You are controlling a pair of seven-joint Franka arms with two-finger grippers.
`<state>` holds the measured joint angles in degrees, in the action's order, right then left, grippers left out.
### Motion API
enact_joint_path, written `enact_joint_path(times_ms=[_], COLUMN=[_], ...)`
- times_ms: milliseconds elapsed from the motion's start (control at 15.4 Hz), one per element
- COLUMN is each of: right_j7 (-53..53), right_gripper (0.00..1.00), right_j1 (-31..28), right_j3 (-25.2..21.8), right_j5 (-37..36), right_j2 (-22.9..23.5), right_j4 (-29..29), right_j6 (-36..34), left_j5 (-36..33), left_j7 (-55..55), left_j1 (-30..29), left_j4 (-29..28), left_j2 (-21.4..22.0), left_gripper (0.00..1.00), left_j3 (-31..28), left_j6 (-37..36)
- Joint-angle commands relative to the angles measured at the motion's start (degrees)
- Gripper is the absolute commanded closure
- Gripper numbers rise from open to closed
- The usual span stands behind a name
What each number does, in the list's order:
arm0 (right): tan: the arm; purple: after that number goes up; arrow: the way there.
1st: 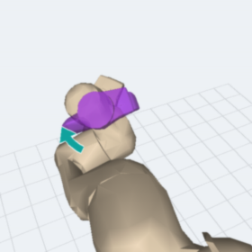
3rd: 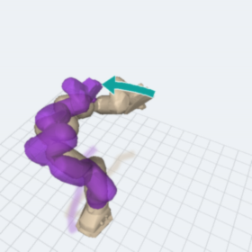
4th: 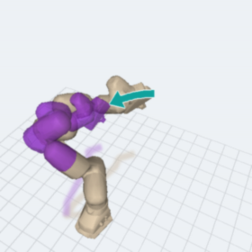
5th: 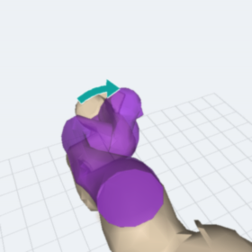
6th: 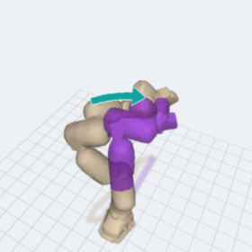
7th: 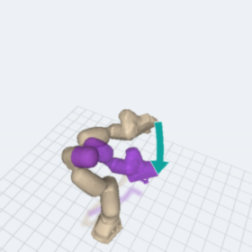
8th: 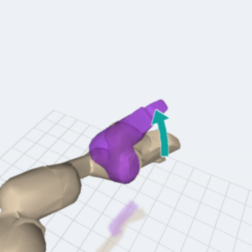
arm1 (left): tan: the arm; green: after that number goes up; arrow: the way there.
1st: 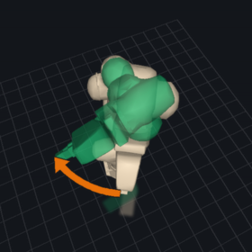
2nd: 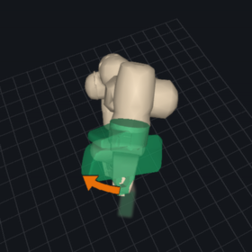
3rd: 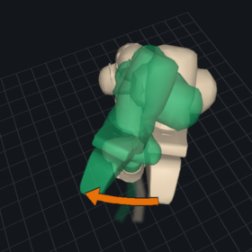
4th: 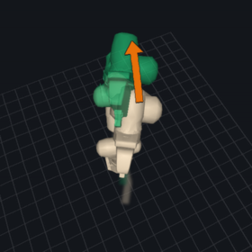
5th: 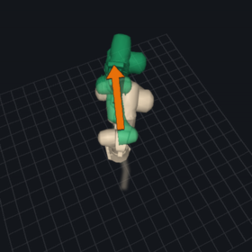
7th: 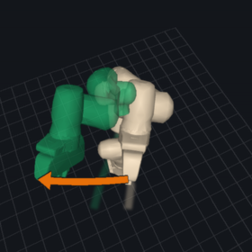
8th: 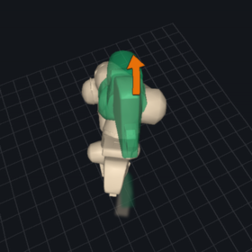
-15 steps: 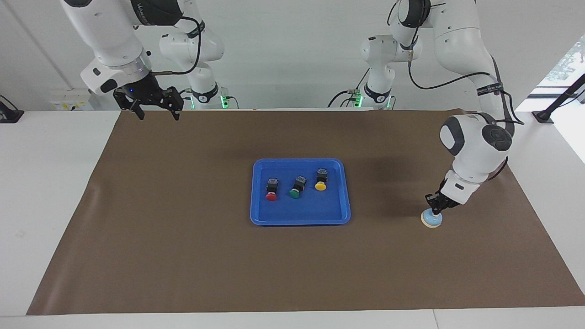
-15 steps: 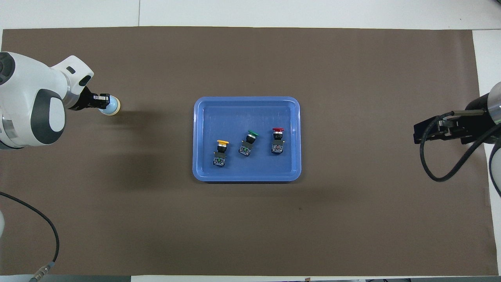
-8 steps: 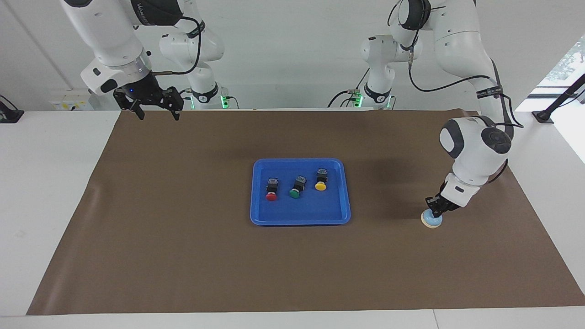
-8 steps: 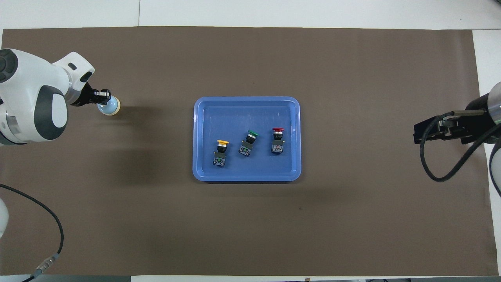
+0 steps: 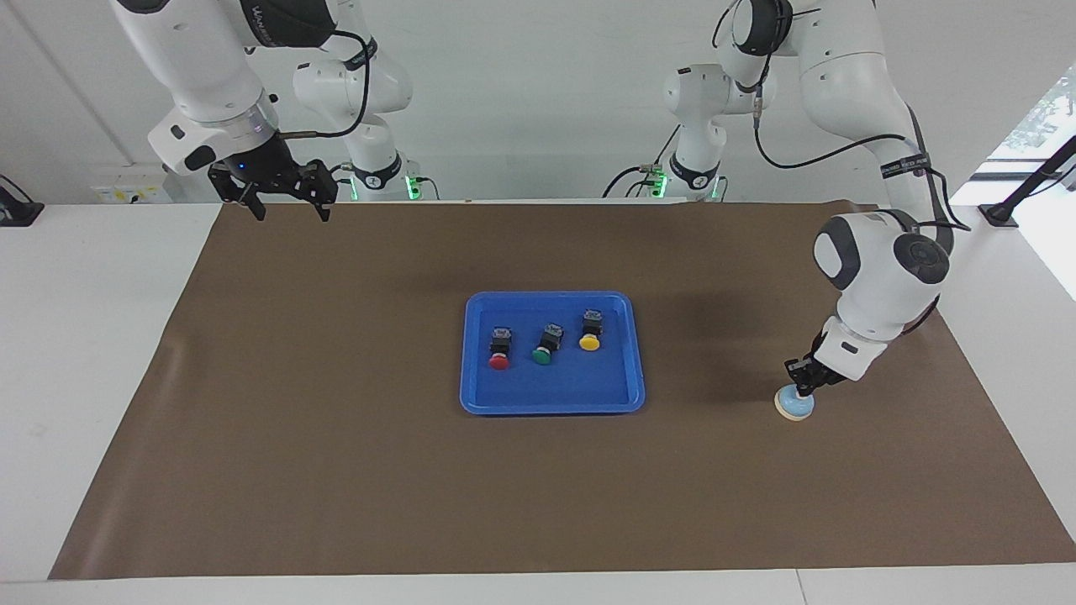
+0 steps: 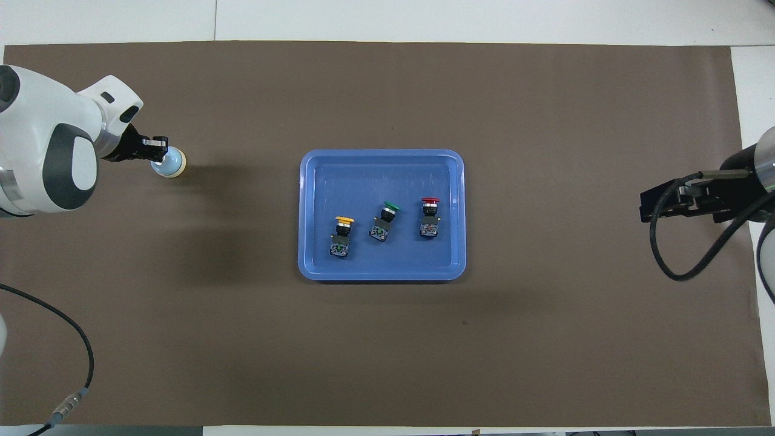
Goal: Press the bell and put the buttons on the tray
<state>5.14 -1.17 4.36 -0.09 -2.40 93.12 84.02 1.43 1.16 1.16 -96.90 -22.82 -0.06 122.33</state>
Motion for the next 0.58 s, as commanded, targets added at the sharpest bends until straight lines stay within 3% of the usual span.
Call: enact_joint_path(times_ms=[0, 130, 195, 260, 325, 520], right_j7=[0.31, 0.31, 0.31, 0.31, 0.31, 0.31], right_gripper=[0.0, 0.0, 0.0, 0.0, 0.0, 0.0], right_j1=[-0.94, -0.94, -0.94, -0.94, -0.94, -0.94], right_j3=[0.39, 0.39, 0.39, 0.39, 0.39, 0.39], right_j5=[0.97, 0.88, 0.97, 0.97, 0.88, 0.97], right_j2=[-1.2, -1.2, -1.2, -1.2, -1.2, -1.2], right_j4=[1.36, 1.36, 1.36, 1.36, 1.36, 1.36], right_j6=[0.7, 0.7, 0.7, 0.7, 0.7, 0.7], left_j5=[-0.29, 0.06, 0.24, 0.24, 0.16, 0.33], left_j7=[-0.28, -0.8, -0.98, -0.98, -0.98, -0.98], left_j1=[0.51, 0.25, 0.68, 0.86, 0.86, 0.77], left_j4=[4.79, 4.44, 5.83, 8.02, 9.35, 12.78], left_j2=[3.72, 8.65, 8.93, 8.67, 8.84, 9.72], left_gripper=[1.0, 0.96, 0.64, 0.16, 0.0, 0.0], left_j3=[-0.29, -0.2, -0.2, -0.2, -0.11, -0.11], left_j6=[-8.58, -13.48, -18.65, -23.14, -26.23, -30.47])
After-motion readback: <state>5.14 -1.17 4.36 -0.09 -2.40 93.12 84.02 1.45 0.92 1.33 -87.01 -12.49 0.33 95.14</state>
